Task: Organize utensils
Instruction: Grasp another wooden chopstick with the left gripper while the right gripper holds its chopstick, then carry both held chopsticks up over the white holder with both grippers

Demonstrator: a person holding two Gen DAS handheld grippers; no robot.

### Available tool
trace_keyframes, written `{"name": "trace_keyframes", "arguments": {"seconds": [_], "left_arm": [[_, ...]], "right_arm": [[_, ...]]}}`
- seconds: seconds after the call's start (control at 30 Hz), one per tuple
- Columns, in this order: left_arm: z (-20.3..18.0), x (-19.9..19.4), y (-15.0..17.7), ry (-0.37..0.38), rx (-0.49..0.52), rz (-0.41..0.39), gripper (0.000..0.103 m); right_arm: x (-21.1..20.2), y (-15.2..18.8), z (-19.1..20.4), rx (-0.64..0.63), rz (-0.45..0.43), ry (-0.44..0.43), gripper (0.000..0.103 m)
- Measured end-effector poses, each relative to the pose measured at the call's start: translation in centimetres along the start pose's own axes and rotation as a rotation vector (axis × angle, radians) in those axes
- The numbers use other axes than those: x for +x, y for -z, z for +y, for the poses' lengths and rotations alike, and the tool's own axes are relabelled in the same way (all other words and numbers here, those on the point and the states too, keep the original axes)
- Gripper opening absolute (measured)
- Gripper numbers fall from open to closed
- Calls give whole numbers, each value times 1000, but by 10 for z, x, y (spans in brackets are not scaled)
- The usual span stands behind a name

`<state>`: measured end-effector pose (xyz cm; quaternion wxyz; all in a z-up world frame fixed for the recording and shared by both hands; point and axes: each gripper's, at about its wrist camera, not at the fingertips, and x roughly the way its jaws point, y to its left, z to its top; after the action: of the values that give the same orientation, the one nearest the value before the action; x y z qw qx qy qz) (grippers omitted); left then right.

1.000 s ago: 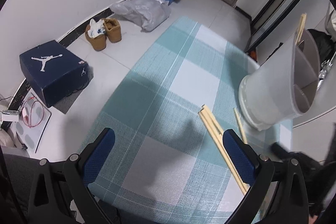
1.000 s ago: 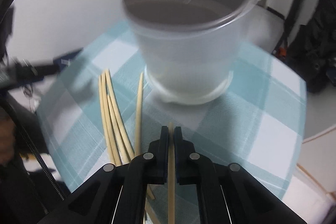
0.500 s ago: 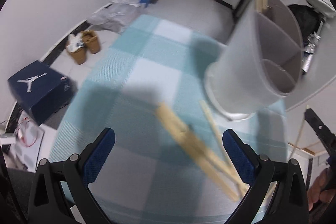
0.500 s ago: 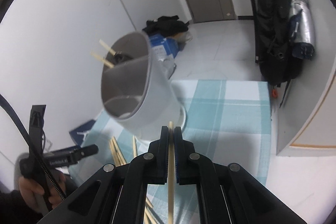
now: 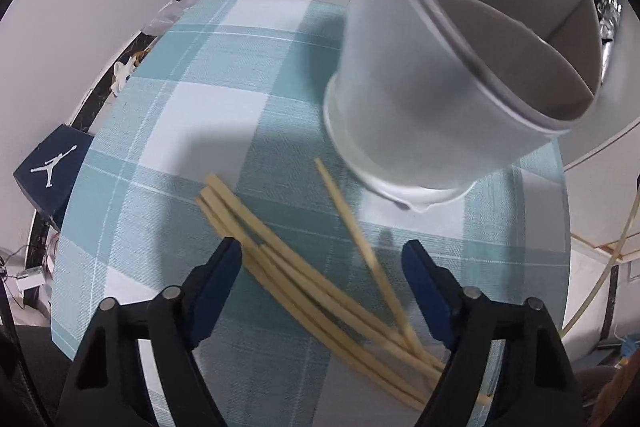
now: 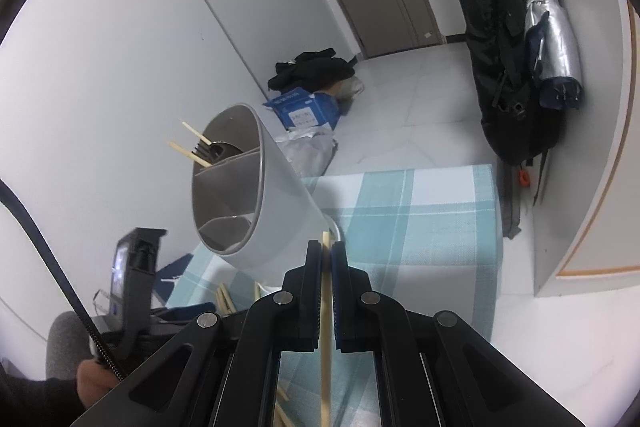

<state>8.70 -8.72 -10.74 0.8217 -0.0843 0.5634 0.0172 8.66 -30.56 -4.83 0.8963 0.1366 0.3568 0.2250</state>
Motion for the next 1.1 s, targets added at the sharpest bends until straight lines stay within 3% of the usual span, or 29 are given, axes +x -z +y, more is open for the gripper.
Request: {"name": "trace_keyframes", "arguments": {"seconds": [0.1,0.2,0.27,0.37,0.47,0.7,0.97,1.1], "left_arm": [[-8,2,-1,-33,17,-9,76],[-12,5,0,-75,10,-21,65],[-15,5,2,-129,12,-26,44],[-13,3,4,-107,-28,-25,20],[-5,0,6,-91,-84,-23,9],[45,-9,12,105,-278,-21,2],[63,-38,3,238,-294,-138,2],[43,-45,-6,269,-266,-204,2]], "right_arm": [[-2,0,1,-1,-2,-5,4],[-6,0,0,2,-13,-5,4],[-8,0,-3,14,-18,-5,4],[-11,0,-7,28,-26,-1,4],[-15,0,-10,39,-36,0,4],[-15,2,-6,28,-33,3,4],[-9,5,5,-5,-25,8,4],[-8,7,11,-28,-29,8,4]]}}
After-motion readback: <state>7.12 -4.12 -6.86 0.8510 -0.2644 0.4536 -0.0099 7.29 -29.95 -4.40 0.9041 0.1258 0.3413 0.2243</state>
